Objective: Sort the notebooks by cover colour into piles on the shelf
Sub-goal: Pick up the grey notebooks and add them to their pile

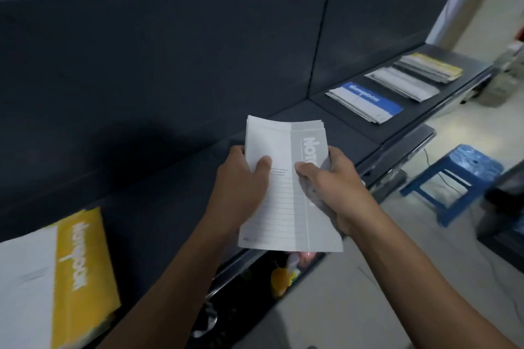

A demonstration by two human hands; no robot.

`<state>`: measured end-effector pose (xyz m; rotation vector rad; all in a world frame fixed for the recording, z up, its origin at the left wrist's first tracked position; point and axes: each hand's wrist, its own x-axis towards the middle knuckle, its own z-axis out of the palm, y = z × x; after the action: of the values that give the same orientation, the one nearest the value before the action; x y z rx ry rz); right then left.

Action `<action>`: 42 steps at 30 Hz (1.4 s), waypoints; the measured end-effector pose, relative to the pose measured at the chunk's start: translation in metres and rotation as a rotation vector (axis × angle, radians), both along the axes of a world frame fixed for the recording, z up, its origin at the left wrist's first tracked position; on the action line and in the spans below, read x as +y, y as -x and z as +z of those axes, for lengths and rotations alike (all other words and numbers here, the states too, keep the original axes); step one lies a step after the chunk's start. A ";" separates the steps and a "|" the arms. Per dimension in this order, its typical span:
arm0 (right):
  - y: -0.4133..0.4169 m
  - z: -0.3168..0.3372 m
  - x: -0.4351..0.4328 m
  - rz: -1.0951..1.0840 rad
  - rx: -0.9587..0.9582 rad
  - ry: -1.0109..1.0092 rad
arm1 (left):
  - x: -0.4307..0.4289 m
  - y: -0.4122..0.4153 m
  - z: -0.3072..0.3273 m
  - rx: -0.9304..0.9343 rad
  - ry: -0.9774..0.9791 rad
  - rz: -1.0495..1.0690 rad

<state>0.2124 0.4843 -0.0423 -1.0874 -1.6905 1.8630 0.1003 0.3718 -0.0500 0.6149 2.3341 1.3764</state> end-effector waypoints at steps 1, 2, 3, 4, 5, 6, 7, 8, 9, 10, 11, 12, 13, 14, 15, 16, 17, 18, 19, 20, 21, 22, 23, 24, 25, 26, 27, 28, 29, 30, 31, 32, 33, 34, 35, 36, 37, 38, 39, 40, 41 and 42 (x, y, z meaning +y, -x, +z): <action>-0.011 0.001 0.020 -0.022 0.007 0.006 | 0.023 -0.007 0.001 -0.006 -0.009 -0.016; -0.022 0.002 0.039 -0.040 0.009 0.005 | 0.044 -0.015 0.002 -0.006 -0.013 -0.032; -0.032 0.003 0.056 -0.055 0.006 -0.001 | 0.064 -0.023 0.004 -0.003 -0.012 -0.046; -0.042 0.006 0.073 -0.068 0.006 -0.006 | 0.083 -0.030 0.006 0.001 -0.016 -0.060; -0.051 0.008 0.089 -0.081 0.011 -0.003 | 0.102 -0.037 0.007 -0.002 -0.025 -0.075; -0.059 0.010 0.105 -0.097 0.018 0.008 | 0.120 -0.043 0.008 -0.006 -0.032 -0.088; -0.067 0.011 0.119 -0.111 0.025 0.023 | 0.137 -0.050 0.009 -0.010 -0.033 -0.100; -0.074 0.013 0.132 -0.121 0.029 0.035 | 0.152 -0.056 0.010 -0.012 -0.032 -0.112; -0.080 0.014 0.145 -0.136 0.026 0.041 | 0.168 -0.060 0.010 -0.011 -0.032 -0.125; -0.086 0.015 0.157 -0.153 0.022 0.045 | 0.183 -0.064 0.010 -0.010 -0.033 -0.139; -0.091 0.015 0.171 -0.173 0.017 0.047 | 0.199 -0.068 0.009 -0.008 -0.032 -0.153; -0.096 0.013 0.185 -0.195 0.012 0.051 | 0.215 -0.072 0.009 -0.001 -0.025 -0.171; -0.100 0.012 0.199 -0.214 0.007 0.054 | 0.230 -0.075 0.008 0.006 -0.014 -0.190; -0.104 0.012 0.212 -0.234 0.006 0.056 | 0.245 -0.077 0.006 0.008 -0.007 -0.210; -0.106 0.010 0.225 -0.260 0.004 0.059 | 0.261 -0.079 0.004 0.003 -0.005 -0.230; -0.108 0.008 0.238 -0.286 0.004 0.061 | 0.277 -0.080 0.002 -0.004 -0.005 -0.247; -0.111 0.007 0.251 -0.307 0.007 0.059 | 0.293 -0.081 0.000 -0.011 -0.004 -0.261; -0.113 0.006 0.265 -0.325 0.007 0.052 | 0.309 -0.081 -0.002 -0.016 -0.001 -0.274; -0.114 0.004 0.279 -0.342 0.003 0.045 | 0.326 -0.081 -0.003 -0.018 0.000 -0.289; -0.116 0.004 0.292 -0.358 -0.001 0.038 | 0.343 -0.081 -0.005 -0.019 -0.001 -0.308; -0.117 0.005 0.305 -0.377 -0.009 0.032 | 0.360 -0.082 -0.005 -0.019 -0.003 -0.329; -0.118 0.006 0.317 -0.395 -0.020 0.026 | 0.376 -0.082 -0.006 -0.020 -0.002 -0.349; -0.120 0.007 0.330 -0.412 -0.025 0.024 | 0.394 -0.081 -0.007 -0.021 0.004 -0.364; -0.122 0.008 0.343 -0.421 -0.023 0.019 | 0.410 -0.081 -0.007 -0.021 0.012 -0.377; -0.123 0.009 0.356 -0.430 -0.015 0.014 | 0.425 -0.081 -0.006 -0.015 0.018 -0.395; -0.124 0.010 0.367 -0.439 -0.004 0.003 | 0.440 -0.081 -0.006 -0.005 0.019 -0.417; -0.125 0.010 0.380 -0.457 0.002 -0.008 | 0.455 -0.082 -0.005 0.007 0.017 -0.437; -0.126 0.009 0.393 -0.477 -0.001 -0.015 | 0.469 -0.082 -0.006 0.016 0.014 -0.454; -0.128 0.008 0.404 -0.502 -0.007 -0.007 | 0.483 -0.084 -0.005 0.024 0.016 -0.467; -0.131 0.007 0.415 -0.525 -0.010 0.002 | 0.495 -0.086 -0.005 0.029 0.015 -0.474; -0.133 0.006 0.427 -0.537 -0.002 0.010 | 0.507 -0.088 -0.005 0.032 0.009 -0.481; -0.136 0.006 0.440 -0.537 0.007 0.017 | 0.521 -0.090 -0.005 0.033 0.008 -0.487; -0.138 0.006 0.453 -0.540 0.010 0.024 | 0.535 -0.092 -0.005 0.035 0.010 -0.492; -0.140 0.005 0.468 -0.547 0.001 0.034 | 0.551 -0.094 -0.006 0.034 0.015 -0.491; -0.142 0.003 0.483 -0.555 -0.007 0.049 | 0.567 -0.097 -0.005 0.033 0.023 -0.488; -0.145 0.002 0.497 -0.563 -0.010 0.066 | 0.582 -0.099 -0.005 0.028 0.029 -0.487; -0.148 0.000 0.513 -0.567 -0.010 0.072 | 0.598 -0.102 -0.006 0.017 0.024 -0.488; -0.151 -0.002 0.530 -0.567 -0.010 0.076 | 0.614 -0.106 -0.007 0.004 0.012 -0.489; -0.155 -0.003 0.547 -0.560 -0.006 0.086 | 0.630 -0.110 -0.008 -0.008 0.001 -0.483; -0.159 -0.004 0.563 -0.551 -0.003 0.098 | 0.644 -0.115 -0.008 -0.023 -0.003 -0.470; -0.163 -0.005 0.580 -0.545 0.000 0.108 | 0.658 -0.120 -0.009 -0.037 -0.007 -0.459; -0.167 -0.005 0.597 -0.541 0.000 0.114 | 0.673 -0.126 -0.009 -0.044 -0.004 -0.450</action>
<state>0.3799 1.0811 -0.0471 -1.4180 -1.1421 1.6117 0.2259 1.0449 -0.0594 1.0239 1.9937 1.1692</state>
